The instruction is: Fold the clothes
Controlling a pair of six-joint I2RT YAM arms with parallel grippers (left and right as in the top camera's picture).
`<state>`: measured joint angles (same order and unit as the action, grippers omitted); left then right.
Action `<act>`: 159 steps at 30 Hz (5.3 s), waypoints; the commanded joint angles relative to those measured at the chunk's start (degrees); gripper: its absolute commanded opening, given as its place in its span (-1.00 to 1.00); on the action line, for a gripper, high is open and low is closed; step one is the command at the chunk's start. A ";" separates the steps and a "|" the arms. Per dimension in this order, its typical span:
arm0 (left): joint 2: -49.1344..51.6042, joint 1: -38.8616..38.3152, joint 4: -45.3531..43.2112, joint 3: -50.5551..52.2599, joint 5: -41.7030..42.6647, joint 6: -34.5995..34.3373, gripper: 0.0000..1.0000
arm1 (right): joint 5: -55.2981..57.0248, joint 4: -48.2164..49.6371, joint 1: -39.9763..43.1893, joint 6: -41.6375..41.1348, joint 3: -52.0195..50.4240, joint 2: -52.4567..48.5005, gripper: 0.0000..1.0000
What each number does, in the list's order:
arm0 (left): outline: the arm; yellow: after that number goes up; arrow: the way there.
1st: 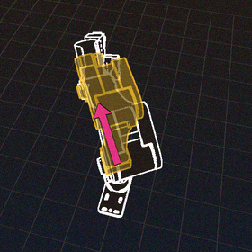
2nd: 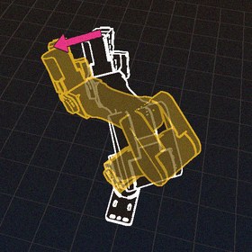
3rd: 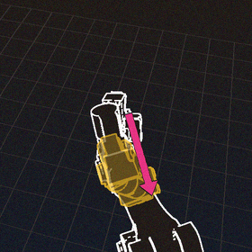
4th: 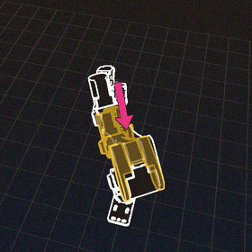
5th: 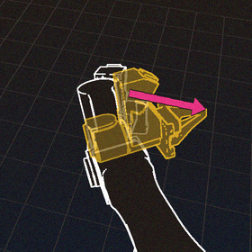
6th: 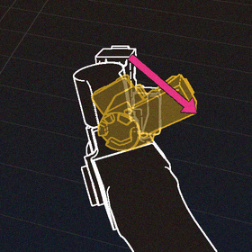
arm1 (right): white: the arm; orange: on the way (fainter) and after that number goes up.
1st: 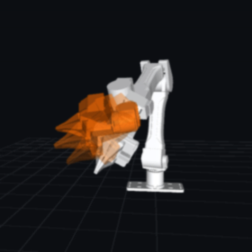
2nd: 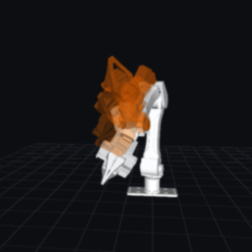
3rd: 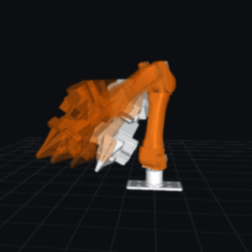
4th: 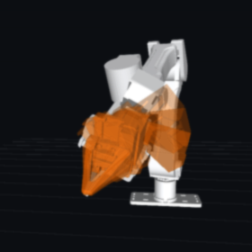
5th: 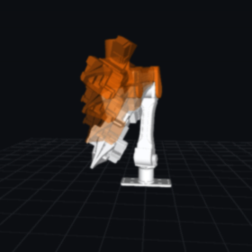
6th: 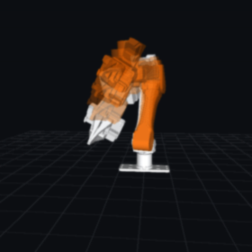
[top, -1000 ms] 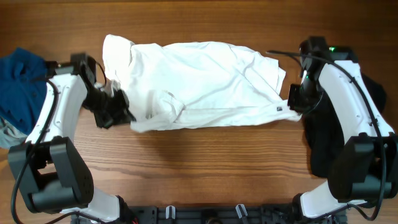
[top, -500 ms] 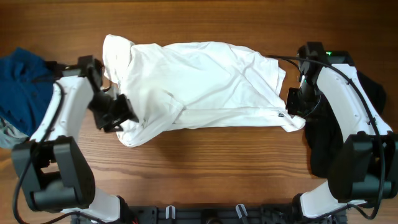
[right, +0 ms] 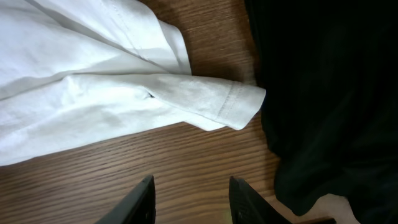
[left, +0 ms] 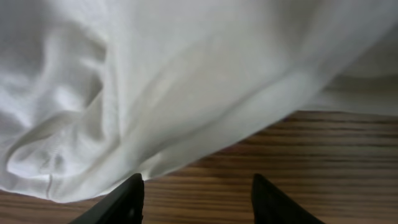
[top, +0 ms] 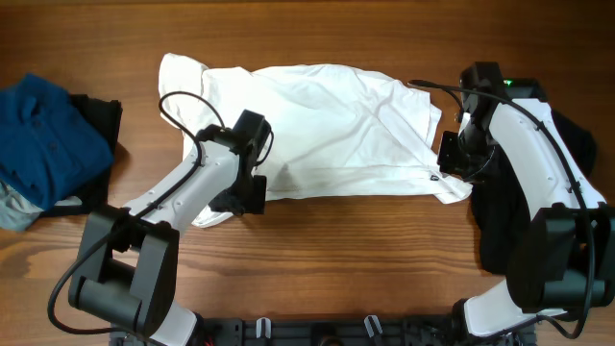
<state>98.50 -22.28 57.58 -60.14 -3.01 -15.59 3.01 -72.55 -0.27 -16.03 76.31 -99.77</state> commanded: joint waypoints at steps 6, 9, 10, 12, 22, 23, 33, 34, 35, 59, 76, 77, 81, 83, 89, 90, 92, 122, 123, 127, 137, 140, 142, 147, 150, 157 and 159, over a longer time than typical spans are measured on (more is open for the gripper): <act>0.09 -0.07 -3.23 1.70 -3.91 -2.89 -0.03 | -0.74 0.28 0.20 -0.44 0.07 0.26 -0.22; 0.26 -0.07 -3.37 2.12 -3.89 -2.91 -0.18 | -0.74 0.31 0.20 -0.42 0.07 0.28 -0.22; 0.33 -0.07 -3.43 2.14 -3.78 -2.89 -0.32 | -0.74 0.31 0.20 -0.42 0.07 0.26 -0.23; 0.68 -0.07 -4.07 2.21 -2.32 -2.89 -0.43 | -0.74 0.31 0.20 -0.44 0.07 0.26 -0.22; 1.70 -0.07 -5.29 3.96 -1.55 -2.89 -0.41 | -0.74 0.28 0.20 -0.44 0.07 0.26 -0.22; 1.70 -0.07 -5.27 3.96 -1.55 -2.89 -0.41 | -0.74 0.28 0.20 -0.42 0.07 0.26 -0.22; 1.70 -0.07 -7.08 5.64 -1.62 -2.89 -0.36 | -0.74 0.26 0.20 -0.42 0.07 0.26 -0.22; 1.70 -0.07 -7.28 5.88 -1.60 -2.89 -0.36 | -0.74 0.26 0.20 -0.39 0.07 0.26 -0.23; 1.70 -0.07 -7.37 6.12 -1.60 -2.89 -0.36 | -0.72 0.26 0.20 -0.39 0.07 0.26 -0.23; -17.09 8.59 11.50 -3.74 -3.30 -4.39 -0.92 | -0.57 1.27 0.20 0.96 0.07 0.22 0.01; -17.55 13.84 11.37 -3.69 7.85 -4.20 -0.33 | -2.97 3.43 0.20 -0.39 0.04 -5.77 0.02; -17.49 13.31 11.19 -3.61 7.91 -4.13 -0.05 | -3.08 3.34 0.20 -0.66 0.04 -5.77 0.02; -16.59 11.02 11.17 -2.60 7.89 -4.48 0.23 | -3.13 2.93 0.20 -0.57 0.04 -5.77 0.04; -15.67 10.38 10.67 -1.07 5.33 -8.11 0.24 | -3.10 2.82 0.20 -0.37 0.04 -5.77 0.04; -12.74 10.56 5.27 2.08 -3.98 -15.41 0.37 | -3.08 2.93 0.20 1.14 0.04 -5.77 0.04; -12.26 10.56 4.55 2.08 -3.93 -15.54 0.37 | -3.08 2.95 0.20 1.16 0.04 -5.77 0.04; -11.13 10.56 3.82 2.08 -3.96 -16.90 0.38 | -3.10 2.91 0.20 1.42 0.04 -5.77 0.04; -1.62 10.49 -3.28 2.08 -3.26 -17.05 -0.16 | -3.13 2.60 0.20 2.49 0.04 -5.77 0.05; -1.62 10.49 -3.82 2.08 -2.54 -17.05 -0.46 | -3.13 2.58 0.20 2.47 0.04 -5.77 0.04; -1.70 10.51 -3.89 2.08 0.22 -16.13 -0.92 | -3.10 2.38 0.20 2.38 0.04 -5.77 0.04; -12.85 15.17 1.44 -0.20 0.13 -11.58 -0.92 | 0.28 0.09 0.20 -2.03 0.04 -5.77 0.04; -14.34 16.04 1.79 -0.20 0.15 -11.58 -0.92 | 0.31 -0.39 0.20 -1.99 0.04 -5.77 0.05; -14.40 16.09 1.88 -0.20 0.15 -11.58 -0.92 | 0.37 -0.02 0.20 -2.01 -0.22 -5.77 0.05; -14.38 16.09 2.01 -0.20 0.15 -11.58 -0.92 | 1.73 6.75 0.20 0.70 -2.99 -5.77 0.04; -14.38 16.09 1.99 -0.20 0.13 -11.58 -0.92 | 5.53 9.38 0.20 8.07 -5.49 -5.79 0.04; -14.38 16.09 1.38 -0.20 0.13 -11.15 -0.92 | 13.66 14.12 0.20 14.82 -6.51 -5.79 0.03; -14.38 16.09 1.38 -0.20 0.15 -11.15 -0.92 | 13.51 12.55 0.20 16.87 -6.54 -5.77 0.03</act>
<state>84.73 -6.57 59.09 -59.55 -3.11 -27.68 13.98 -58.67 -0.27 -4.08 70.15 -104.97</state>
